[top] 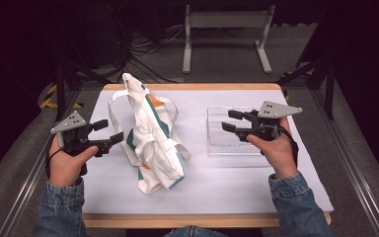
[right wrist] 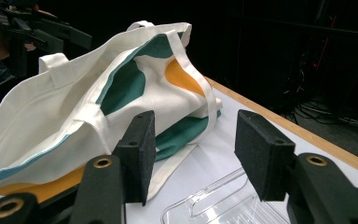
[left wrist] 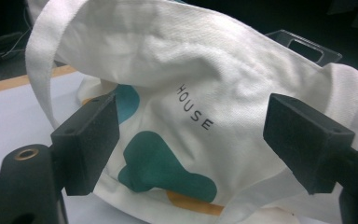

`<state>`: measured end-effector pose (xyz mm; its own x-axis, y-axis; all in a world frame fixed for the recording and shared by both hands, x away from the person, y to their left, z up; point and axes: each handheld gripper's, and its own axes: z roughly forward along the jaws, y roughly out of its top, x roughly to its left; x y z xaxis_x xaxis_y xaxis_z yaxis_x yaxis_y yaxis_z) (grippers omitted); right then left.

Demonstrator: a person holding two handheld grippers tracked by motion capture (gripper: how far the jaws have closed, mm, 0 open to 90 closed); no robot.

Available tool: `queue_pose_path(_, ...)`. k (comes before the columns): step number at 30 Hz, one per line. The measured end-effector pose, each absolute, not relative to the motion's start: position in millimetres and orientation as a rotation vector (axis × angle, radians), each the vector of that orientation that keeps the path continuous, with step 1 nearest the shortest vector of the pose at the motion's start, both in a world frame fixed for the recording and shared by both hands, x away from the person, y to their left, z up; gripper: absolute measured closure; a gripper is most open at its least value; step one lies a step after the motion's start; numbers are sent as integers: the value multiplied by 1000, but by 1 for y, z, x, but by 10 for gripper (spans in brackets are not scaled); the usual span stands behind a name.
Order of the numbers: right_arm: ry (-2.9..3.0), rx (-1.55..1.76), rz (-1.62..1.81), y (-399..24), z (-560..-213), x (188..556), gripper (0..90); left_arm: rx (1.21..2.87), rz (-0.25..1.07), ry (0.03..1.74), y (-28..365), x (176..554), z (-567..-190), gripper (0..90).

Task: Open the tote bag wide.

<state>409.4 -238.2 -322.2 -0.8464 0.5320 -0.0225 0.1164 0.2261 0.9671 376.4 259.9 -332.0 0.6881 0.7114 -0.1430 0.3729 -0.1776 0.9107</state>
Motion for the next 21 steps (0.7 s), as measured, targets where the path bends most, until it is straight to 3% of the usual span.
queue_pose_path(21, 2188, 585, 1656, -223, -323, 410, 433, 1866, 287, 737, 235, 354, -315, 185)
